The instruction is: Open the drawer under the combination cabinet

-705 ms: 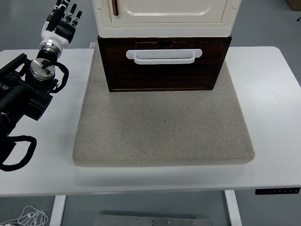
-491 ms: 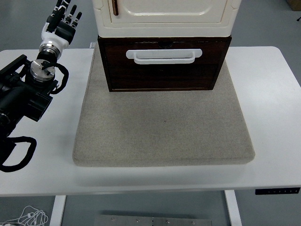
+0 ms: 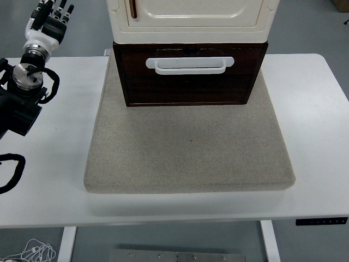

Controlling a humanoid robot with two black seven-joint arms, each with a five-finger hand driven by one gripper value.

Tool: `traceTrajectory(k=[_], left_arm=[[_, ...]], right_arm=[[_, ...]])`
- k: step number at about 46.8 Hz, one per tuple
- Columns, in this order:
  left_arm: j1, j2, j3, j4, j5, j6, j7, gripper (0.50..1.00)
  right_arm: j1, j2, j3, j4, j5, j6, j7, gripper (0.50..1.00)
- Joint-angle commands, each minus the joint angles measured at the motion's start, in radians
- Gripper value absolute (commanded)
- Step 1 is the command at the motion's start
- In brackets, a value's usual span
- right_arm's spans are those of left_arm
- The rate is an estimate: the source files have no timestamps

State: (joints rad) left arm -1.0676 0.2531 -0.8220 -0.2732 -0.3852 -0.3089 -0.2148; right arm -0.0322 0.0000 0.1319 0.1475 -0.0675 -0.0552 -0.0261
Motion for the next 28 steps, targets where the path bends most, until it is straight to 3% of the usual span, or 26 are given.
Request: traceTrajectory(k=[1, 13, 17, 23, 28], left_arm=[[-0.024, 0.026, 0.003, 0.0, 0.003, 0.005, -0.006, 1.0], [-0.166, 0.135, 0.009, 0.0, 0.031, 0.02, -0.005, 1.0], [-0.242, 0.178, 0.038, 0.0, 0.069, 0.028, -0.003, 1.0], [-0.374, 0.198, 0.107, 0.002, 0.12, 0.099, -0.003, 1.0], [-0.491, 0.206, 0.153, -0.001, 0.154, 0.116, -0.001, 1.0]], right_arm=[[0.0, 0.0, 0.0, 0.0, 0.0, 0.0, 0.0, 0.926], [0.0, 0.0, 0.0, 0.001, 0.0, 0.0, 0.0, 0.926], [0.0, 0.0, 0.0, 0.001, 0.0, 0.0, 0.0, 0.926], [0.0, 0.0, 0.0, 0.0, 0.0, -0.001, 0.0, 0.926], [0.0, 0.0, 0.0, 0.0, 0.0, 0.0, 0.0, 0.926]])
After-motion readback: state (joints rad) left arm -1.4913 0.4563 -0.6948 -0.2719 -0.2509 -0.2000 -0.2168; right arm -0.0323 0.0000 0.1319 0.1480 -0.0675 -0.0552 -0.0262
